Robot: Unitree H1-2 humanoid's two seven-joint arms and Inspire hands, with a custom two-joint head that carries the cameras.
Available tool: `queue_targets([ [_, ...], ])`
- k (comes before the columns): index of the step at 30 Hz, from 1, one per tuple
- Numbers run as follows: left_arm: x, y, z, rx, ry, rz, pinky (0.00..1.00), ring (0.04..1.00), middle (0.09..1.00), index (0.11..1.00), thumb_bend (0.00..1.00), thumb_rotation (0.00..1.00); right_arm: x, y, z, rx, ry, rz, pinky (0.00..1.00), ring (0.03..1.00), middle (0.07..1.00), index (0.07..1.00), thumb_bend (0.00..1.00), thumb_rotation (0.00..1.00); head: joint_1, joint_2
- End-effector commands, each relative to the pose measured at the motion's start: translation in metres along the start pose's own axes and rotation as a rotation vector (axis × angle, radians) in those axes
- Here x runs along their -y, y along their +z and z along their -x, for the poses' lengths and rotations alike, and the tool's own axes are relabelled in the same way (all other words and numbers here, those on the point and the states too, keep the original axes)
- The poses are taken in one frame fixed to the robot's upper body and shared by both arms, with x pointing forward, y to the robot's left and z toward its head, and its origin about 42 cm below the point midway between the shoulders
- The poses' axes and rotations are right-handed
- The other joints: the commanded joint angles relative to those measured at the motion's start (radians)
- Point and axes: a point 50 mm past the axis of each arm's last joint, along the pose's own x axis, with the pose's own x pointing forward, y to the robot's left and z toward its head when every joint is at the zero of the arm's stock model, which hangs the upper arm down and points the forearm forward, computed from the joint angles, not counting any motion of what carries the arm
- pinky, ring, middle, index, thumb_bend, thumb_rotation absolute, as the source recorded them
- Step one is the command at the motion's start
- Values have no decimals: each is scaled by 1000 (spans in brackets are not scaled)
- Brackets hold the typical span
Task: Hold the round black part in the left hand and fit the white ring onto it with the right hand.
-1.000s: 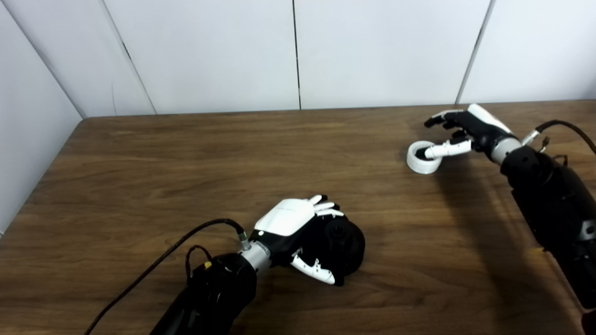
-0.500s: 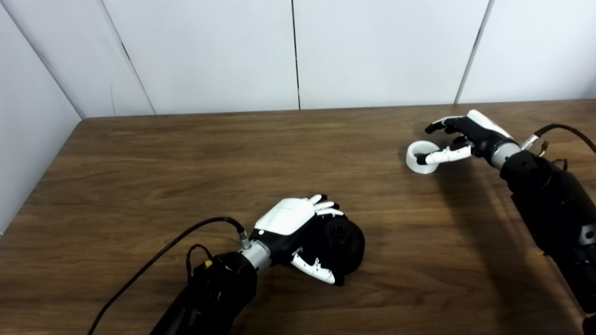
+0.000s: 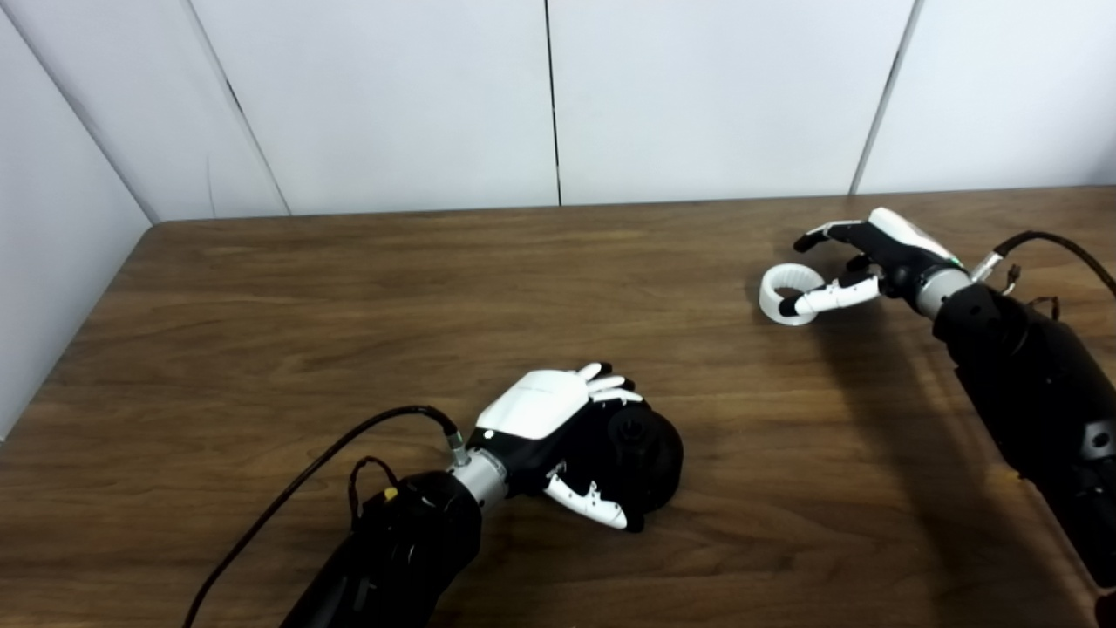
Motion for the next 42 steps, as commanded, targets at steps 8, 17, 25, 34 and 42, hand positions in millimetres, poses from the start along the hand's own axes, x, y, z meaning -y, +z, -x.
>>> queue_targets([
  [8, 9, -10, 2, -48, -71, 6, 923, 1000, 941, 824, 974, 430, 12, 4, 0, 15, -26, 27, 850, 957, 911, 780, 916, 374, 1, 3],
  [17, 8, -10, 2, -44, -72, -5, 934, 1000, 941, 823, 971, 445, 2, 0, -1, 7, -18, 80, 838, 967, 922, 779, 907, 366, 7, 6],
  [25, 8, -9, 3, -45, -75, 4, 938, 1000, 942, 826, 980, 445, -5, -7, -1, 1, -22, 99, 858, 975, 927, 779, 901, 333, 9, 7],
  [34, 6, -7, 3, -47, -79, 7, 925, 1000, 949, 829, 967, 435, -10, -9, -1, 0, -31, 86, 869, 981, 932, 774, 899, 319, 11, 11],
  [42, 5, -5, 3, -45, -76, 4, 926, 1000, 946, 826, 972, 434, -8, -7, -1, 8, -55, 91, 843, 965, 920, 765, 891, 315, 11, 13],
])
